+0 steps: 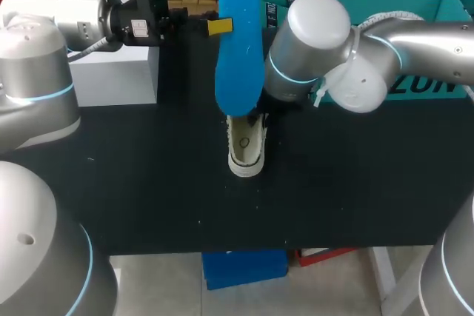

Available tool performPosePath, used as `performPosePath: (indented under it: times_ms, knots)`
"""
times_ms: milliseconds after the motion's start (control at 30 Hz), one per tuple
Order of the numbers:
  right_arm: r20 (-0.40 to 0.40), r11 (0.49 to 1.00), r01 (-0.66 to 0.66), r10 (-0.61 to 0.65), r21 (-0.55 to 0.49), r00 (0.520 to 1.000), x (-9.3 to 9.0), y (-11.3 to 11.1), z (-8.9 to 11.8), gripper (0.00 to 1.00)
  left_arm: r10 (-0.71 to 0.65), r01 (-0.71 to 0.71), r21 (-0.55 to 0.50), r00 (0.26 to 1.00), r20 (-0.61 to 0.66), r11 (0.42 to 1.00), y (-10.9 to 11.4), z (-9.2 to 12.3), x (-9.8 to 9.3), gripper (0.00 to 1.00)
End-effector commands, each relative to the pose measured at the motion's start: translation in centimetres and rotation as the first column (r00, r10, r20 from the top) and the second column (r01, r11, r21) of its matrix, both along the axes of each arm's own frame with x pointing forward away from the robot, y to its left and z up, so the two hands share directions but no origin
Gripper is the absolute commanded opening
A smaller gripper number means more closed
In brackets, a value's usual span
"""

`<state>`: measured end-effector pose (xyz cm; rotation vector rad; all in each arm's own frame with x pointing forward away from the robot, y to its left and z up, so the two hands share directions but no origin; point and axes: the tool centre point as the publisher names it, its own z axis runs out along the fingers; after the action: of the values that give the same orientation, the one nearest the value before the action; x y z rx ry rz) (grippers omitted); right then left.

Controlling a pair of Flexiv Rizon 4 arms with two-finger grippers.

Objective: Take the shoe out of the shoebox, open the shoe tongue, remove and reinsert the insole, then place the shoe into the shoebox

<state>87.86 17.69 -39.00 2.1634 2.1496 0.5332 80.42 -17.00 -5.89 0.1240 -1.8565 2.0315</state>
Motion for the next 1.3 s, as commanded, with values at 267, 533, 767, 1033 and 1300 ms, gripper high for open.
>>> performPosePath:
  times_ms: [267, 533, 767, 1033, 1300]
  knots:
    - [0.01, 0.995, 0.038, -0.039, 0.097, 0.999, -0.4, -2.8, 0.8, 1.0, 0.003, -0.003, 0.0, 1.0, 0.001, 1.0, -0.1, -0.1, 0.0, 0.0]
    - [0.036, 0.963, 0.01, -0.021, 0.269, 0.999, -1.0, -4.7, 2.5, 1.0, 0.003, -0.003, 0.0, 1.0, 0.001, 1.0, -0.1, -0.1, 0.0, 0.0]
    - [0.085, 0.917, -0.102, 0.074, 0.385, 0.994, -1.5, -4.7, 4.7, 1.0, 0.003, -0.003, 0.0, 1.0, 0.001, 1.0, -0.1, -0.1, 0.0, 0.0]
    - [0.082, 0.89, -0.135, 0.11, 0.435, 0.991, -1.5, -4.5, 6.8, 1.0, 0.003, -0.003, 0.0, 1.0, 0.001, 1.0, -0.1, -0.1, 0.0, 0.0]
    - [0.082, 0.89, -0.135, 0.11, 0.435, 0.991, -1.5, -4.5, 6.8, 1.0, 0.003, -0.003, 0.0, 1.0, 0.001, 1.0, -0.1, -0.1, 0.0, 0.0]
